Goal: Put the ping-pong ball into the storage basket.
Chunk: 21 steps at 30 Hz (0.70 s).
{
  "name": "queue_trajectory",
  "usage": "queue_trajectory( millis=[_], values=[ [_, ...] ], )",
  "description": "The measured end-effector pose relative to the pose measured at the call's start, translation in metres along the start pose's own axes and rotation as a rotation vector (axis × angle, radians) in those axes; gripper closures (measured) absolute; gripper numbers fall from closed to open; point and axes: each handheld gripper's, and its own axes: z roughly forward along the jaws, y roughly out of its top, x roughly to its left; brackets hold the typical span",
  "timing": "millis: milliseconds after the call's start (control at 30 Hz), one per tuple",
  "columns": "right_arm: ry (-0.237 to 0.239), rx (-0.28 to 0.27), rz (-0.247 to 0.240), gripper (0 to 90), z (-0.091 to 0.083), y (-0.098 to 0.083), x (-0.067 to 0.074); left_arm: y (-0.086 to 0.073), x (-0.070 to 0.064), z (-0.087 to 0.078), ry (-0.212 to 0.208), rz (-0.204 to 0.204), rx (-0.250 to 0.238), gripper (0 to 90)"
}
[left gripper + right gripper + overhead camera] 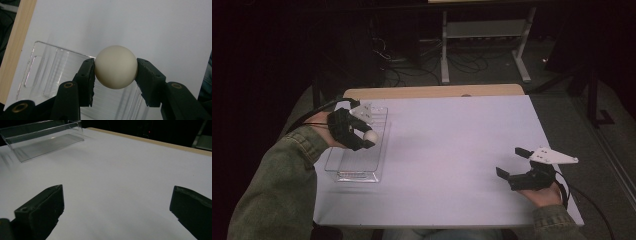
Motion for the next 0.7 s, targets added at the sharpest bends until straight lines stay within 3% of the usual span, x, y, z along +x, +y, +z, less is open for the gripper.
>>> queue_trajectory(
  millis=[333,700],
  values=[
    [0.001,0.002,0.002,0.0,0.000,0.000,0.000,-0.004,0.002,-0.007,0.014,-0.009,0.005,50.7],
    [0.000,0.002,0.002,0.0,0.000,0.000,0.000,-0.006,0.002,0.006,0.011,0.002,0.049,50.8]
  ],
)
